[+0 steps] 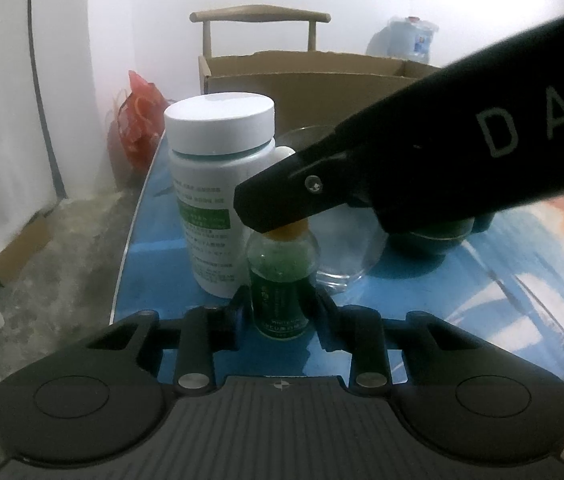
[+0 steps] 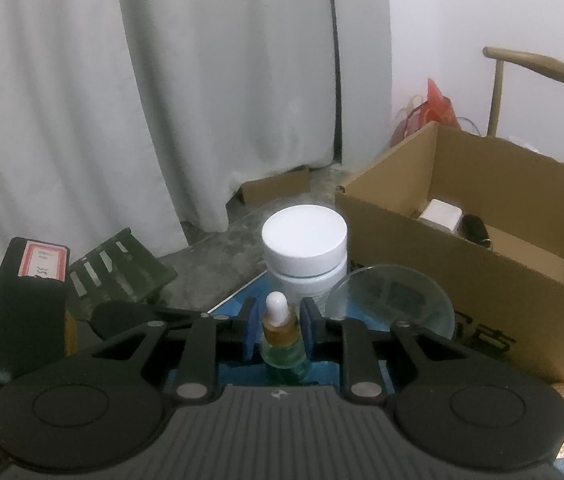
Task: Organize rigid objects
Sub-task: 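Close the right gripper on the dropper bottle's cap and lift it, then carry the dropper bottle into the box and open the right gripper, then move the right gripper to the gold-lidded black jar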
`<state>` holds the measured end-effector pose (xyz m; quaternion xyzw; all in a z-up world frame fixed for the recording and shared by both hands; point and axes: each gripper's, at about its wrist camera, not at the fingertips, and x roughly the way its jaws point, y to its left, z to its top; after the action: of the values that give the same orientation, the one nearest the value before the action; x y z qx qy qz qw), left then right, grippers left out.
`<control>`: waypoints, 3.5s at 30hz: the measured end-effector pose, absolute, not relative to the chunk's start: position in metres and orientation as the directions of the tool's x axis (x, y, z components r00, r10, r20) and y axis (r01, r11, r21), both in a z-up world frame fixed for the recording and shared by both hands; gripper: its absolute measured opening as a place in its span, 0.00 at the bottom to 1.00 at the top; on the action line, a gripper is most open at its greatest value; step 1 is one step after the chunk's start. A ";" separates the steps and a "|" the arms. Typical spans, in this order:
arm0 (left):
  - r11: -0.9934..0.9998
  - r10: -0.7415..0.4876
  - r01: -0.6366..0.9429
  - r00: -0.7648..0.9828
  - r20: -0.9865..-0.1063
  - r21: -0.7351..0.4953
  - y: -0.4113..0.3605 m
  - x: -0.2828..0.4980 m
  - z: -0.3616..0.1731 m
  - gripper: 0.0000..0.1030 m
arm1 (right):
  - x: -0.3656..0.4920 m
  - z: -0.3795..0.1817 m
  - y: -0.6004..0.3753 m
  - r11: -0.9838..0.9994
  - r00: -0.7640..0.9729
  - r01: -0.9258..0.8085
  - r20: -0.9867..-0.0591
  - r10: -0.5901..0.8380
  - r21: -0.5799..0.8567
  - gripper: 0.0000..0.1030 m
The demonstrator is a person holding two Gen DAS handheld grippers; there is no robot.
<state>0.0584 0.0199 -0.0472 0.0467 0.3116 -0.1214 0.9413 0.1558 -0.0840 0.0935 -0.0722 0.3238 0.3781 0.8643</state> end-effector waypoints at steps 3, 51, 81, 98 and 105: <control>0.967 -0.197 0.254 0.775 -0.601 0.011 0.020 0.058 -0.046 0.30 | 0.154 0.095 -0.085 0.700 0.503 -0.703 -0.610 0.611 0.122 0.21; 0.929 -0.188 0.369 0.407 -0.894 -0.028 -0.043 0.266 0.037 0.31 | 0.352 0.119 -0.176 0.702 0.393 -0.491 -0.588 0.707 0.516 0.22; 0.923 -0.265 0.383 0.686 -0.677 0.026 -0.017 0.157 0.128 0.86 | 0.242 0.142 -0.264 0.659 0.574 -0.460 -0.367 0.732 0.595 0.52; 0.926 -0.342 0.373 0.778 -0.527 -0.051 -0.016 0.054 0.087 0.94 | 0.136 0.078 -0.329 0.683 0.716 -0.262 -0.337 0.611 0.682 0.52; 0.873 -0.397 0.487 0.756 -0.520 0.041 -0.075 0.054 0.059 0.94 | 0.143 0.046 -0.330 0.701 0.703 -0.194 -0.401 0.587 0.686 0.52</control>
<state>0.0544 -0.0751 0.0595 0.0871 0.2567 -0.2368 0.9330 0.1434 -0.3297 0.0460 0.3144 0.3127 0.2249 0.8676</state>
